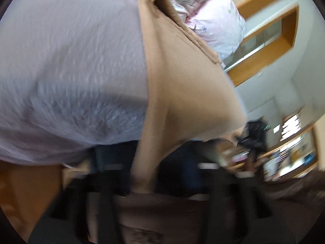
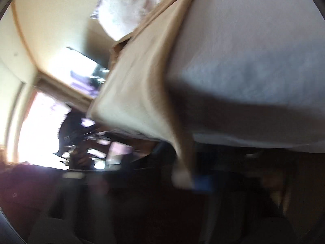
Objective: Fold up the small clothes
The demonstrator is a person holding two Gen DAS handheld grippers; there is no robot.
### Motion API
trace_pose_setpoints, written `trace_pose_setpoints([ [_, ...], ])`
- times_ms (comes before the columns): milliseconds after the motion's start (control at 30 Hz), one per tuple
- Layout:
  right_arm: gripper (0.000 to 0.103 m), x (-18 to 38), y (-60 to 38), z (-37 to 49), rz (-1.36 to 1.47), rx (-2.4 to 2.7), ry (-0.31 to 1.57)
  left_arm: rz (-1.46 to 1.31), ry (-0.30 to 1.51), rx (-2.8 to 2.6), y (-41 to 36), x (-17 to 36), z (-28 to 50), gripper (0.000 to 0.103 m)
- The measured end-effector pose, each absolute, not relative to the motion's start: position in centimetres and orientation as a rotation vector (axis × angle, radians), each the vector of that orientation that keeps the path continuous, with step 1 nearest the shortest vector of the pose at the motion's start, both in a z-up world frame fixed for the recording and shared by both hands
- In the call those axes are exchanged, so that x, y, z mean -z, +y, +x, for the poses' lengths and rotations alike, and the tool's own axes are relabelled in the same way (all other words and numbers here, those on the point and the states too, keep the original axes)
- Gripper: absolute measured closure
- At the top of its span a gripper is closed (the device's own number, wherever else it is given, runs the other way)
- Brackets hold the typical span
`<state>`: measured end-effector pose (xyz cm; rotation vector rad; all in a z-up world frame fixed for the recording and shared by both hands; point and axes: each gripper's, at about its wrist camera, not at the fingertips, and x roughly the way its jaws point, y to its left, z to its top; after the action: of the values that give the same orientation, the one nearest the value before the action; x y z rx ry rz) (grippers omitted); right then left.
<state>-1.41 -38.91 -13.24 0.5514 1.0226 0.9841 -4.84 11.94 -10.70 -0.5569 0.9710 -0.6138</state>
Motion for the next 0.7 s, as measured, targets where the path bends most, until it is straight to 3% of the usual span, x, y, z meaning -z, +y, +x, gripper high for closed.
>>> trace_pose_setpoints([
  [133, 0.096, 8.8, -39.2, -2.5, 0.538, -1.075, 0.888, -0.650, 0.929, 0.695, 12.9, 9.2, -5.9, 0.098],
  [267, 0.096, 1.1, -39.7, -0.9, 0.479, -1.109, 0.656, -0.615, 0.725, 0.768, 13.4, 2.1, -6.0, 0.098],
  [433, 0.096, -7.9, -38.7, 6.6, 0.386, -0.975, 0.411, -0.574, 0.543, 0.670, 13.3, -5.9, 2.9, 0.097],
  [567, 0.096, -9.4, -36.2, 17.3, 0.392, -0.750, 0.423, -0.638, 0.546, 0.534, 13.5, -7.0, 13.3, 0.097],
  [700, 0.096, -5.5, -35.2, 26.6, 0.435, -0.569, 0.568, -0.672, 0.682, 0.394, 13.3, -3.9, 23.7, 0.098],
])
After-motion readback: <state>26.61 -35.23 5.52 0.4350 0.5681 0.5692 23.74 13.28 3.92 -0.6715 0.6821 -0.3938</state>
